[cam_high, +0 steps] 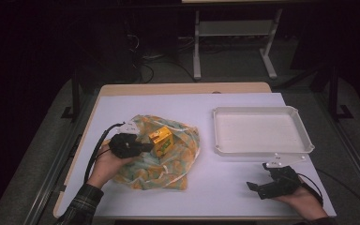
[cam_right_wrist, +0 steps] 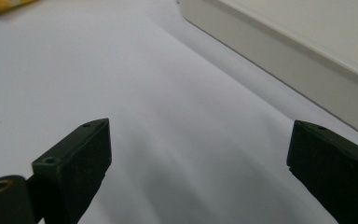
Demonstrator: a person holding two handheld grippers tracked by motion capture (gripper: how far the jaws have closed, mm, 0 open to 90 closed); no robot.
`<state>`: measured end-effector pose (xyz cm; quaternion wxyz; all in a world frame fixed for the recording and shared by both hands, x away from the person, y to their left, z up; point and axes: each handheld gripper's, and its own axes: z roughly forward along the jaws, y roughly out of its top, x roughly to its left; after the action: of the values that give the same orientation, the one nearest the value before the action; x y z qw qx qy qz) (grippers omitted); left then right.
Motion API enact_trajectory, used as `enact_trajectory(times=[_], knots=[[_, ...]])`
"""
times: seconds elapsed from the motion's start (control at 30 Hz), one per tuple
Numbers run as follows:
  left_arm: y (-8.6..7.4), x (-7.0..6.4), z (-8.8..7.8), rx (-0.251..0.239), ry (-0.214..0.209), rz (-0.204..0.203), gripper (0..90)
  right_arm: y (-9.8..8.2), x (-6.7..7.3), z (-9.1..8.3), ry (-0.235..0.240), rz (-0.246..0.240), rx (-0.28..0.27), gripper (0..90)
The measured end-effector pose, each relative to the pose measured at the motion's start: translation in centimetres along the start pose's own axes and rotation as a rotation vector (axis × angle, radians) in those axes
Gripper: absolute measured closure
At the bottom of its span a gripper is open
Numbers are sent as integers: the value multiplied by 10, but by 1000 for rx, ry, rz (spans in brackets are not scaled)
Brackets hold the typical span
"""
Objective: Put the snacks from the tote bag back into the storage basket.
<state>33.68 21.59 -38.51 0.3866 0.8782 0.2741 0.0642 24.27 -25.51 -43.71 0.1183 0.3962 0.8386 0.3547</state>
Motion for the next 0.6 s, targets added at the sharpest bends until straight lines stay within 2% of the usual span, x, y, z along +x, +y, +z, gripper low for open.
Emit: enact_trajectory(times=[0.03, 0.17, 0.3, 0.33, 0.43, 0.47, 0.6], knots=[[0, 1, 0, 9, 4, 13, 889, 0, 0, 0, 1, -1, 0, 62], [0, -1, -1, 18, 4, -7, 824, 0, 0, 0, 2, -1, 0, 62], [0, -3, -3, 36, 17, -23, 694, 0, 0, 0, 2, 0, 1, 62], [-1, -4, -5, 39, 18, -45, 654, 0, 0, 0, 3, -5, -2, 62], [0, -3, -7, 58, 30, -30, 600, 0, 0, 0, 3, -2, 1, 62], [-1, -4, -8, 54, 29, -47, 578, 0, 0, 0, 4, -3, -1, 62], [0, -3, -12, 68, 39, -50, 445, 0, 0, -1, 4, -6, -2, 62]])
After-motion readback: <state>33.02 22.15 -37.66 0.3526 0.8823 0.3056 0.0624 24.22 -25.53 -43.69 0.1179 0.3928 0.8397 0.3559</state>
